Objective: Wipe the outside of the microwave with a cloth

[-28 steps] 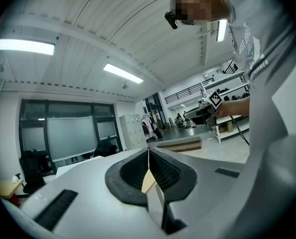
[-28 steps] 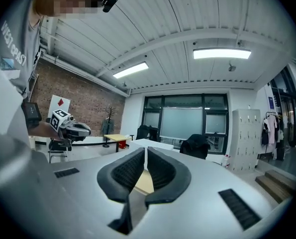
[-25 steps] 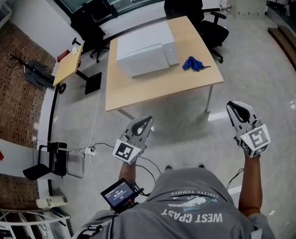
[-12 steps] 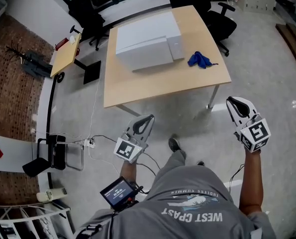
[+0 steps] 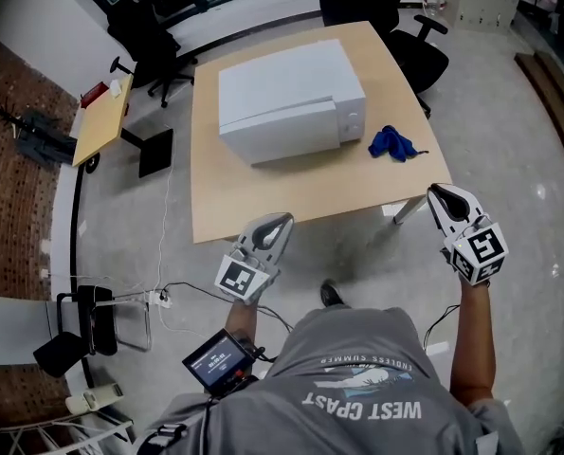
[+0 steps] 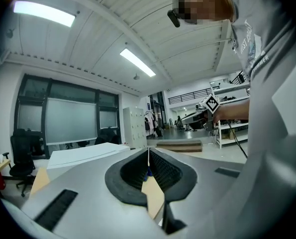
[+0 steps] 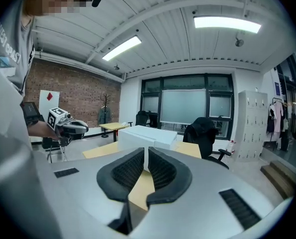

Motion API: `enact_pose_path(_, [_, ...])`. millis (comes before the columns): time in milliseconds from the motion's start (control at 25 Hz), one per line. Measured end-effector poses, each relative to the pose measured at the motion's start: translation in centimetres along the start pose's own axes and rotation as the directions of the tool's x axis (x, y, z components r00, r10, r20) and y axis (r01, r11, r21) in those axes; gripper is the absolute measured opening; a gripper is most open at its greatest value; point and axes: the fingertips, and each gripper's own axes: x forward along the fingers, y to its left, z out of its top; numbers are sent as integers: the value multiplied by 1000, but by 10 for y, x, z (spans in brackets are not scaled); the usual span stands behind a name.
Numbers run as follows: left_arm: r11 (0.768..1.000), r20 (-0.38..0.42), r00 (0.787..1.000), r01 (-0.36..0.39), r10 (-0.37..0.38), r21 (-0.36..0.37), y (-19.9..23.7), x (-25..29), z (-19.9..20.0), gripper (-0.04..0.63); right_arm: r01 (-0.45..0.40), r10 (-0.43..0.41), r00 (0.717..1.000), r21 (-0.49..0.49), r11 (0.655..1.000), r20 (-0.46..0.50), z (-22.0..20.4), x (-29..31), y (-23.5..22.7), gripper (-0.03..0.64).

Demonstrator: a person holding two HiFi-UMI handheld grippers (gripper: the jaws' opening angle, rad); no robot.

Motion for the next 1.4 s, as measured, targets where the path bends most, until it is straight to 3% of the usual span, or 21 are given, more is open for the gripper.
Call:
enact_pose_path(80, [1000, 11, 1000, 19, -19, 12, 23, 10, -7, 23, 13, -12, 1000, 7, 1000, -15, 0, 26, -5, 29])
enact_pose_path(200, [999, 27, 999, 29, -28, -36, 43, 16, -8, 23, 11, -10, 998, 11, 1000, -59, -5, 57, -10, 29])
enact_pose_path(440, [996, -11, 999, 32, -33, -87, 78, 33, -27, 23, -4, 9, 985, 30, 1000, -174, -37, 125, -47, 32])
enact_pose_path(600, [994, -66, 998, 1, -8, -113, 97, 42, -42, 23, -11, 23, 953, 42, 999, -301, -88, 179, -86, 124])
enact_pose_path(840, [990, -143, 988, -76, 58, -120, 125, 65, -56, 23, -8, 6, 864, -2, 1000, -503, -193, 263, -157, 140])
enact_pose_path(1000, [984, -214, 969, -149, 125, -100, 143, 76, -65, 23, -30, 33, 791, 15, 999, -611, -258, 303, -183, 192])
enact_pose_path(1200, [979, -202, 972, -152, 122, -135, 141, 83, -75, 23, -64, 75, 694, 43, 997, -716, -318, 318, -188, 193])
enact_pose_path(1240, [979, -203, 972, -151, 121, -139, 142, 82, -76, 23, -57, 75, 688, 50, 997, -722, -324, 318, -189, 92])
enact_pose_path(1320, [978, -203, 972, -152, 121, -146, 148, 81, -79, 23, -3, 56, 707, 76, 997, -705, -324, 319, -191, 53])
enact_pose_path(1400, [977, -207, 971, -151, 118, -153, 155, 76, -82, 23, 93, -10, 778, 98, 991, -629, -298, 317, -194, 51])
